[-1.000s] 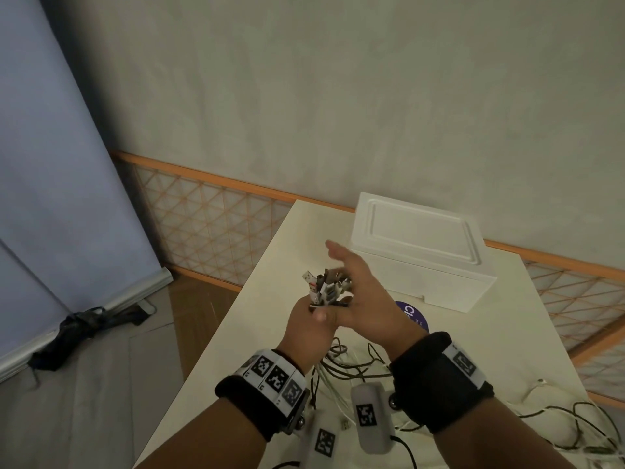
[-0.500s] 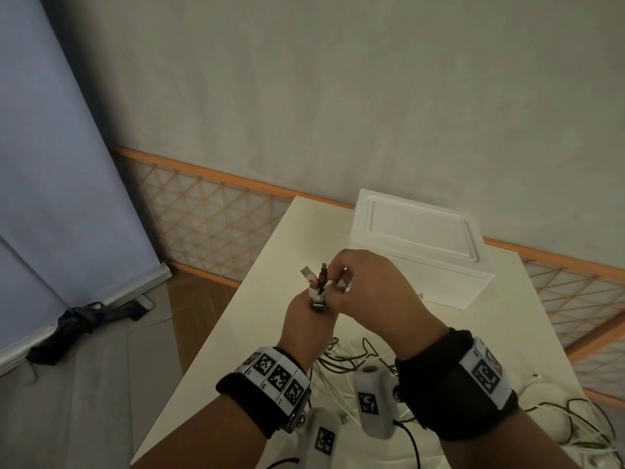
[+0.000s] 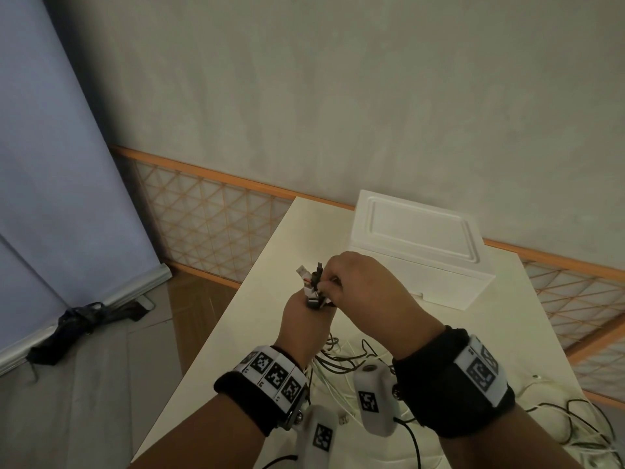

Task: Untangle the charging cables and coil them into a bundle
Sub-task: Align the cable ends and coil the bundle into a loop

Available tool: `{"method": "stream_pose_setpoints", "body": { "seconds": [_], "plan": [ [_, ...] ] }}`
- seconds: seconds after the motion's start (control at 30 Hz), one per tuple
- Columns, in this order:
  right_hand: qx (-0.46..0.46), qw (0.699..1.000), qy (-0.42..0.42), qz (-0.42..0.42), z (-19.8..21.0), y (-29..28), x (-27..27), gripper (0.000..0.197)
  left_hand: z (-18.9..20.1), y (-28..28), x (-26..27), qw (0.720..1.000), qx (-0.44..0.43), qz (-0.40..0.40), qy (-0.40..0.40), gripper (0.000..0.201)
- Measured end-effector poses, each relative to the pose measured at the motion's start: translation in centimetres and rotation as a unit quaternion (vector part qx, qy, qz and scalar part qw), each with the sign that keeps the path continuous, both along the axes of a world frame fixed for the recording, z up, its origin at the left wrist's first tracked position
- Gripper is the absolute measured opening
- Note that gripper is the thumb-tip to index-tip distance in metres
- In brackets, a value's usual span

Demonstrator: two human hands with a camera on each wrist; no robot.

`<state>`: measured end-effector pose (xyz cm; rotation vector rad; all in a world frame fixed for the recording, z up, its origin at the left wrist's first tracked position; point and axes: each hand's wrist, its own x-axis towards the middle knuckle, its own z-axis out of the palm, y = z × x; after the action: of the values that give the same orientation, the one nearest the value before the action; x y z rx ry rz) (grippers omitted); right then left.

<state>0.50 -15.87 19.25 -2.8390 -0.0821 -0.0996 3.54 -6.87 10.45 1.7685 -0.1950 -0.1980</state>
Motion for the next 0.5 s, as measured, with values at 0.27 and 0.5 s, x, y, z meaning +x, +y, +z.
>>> {"method": "stream_pose_setpoints", "body": {
  "seconds": [0.27,0.5],
  "plan": [
    [-0.055,0.992,-0.089,0.073,0.1,-0.2,-0.1,0.007,0.0,-0.1,0.0,1.000,0.009,-0.003,0.008,0.037],
    [-0.125,0.974,-0.103,0.160,-0.8,-0.6,0.4,0.016,0.6,0.6,-0.8,0.999,-0.019,-0.026,-0.003,0.041]
  ]
}}
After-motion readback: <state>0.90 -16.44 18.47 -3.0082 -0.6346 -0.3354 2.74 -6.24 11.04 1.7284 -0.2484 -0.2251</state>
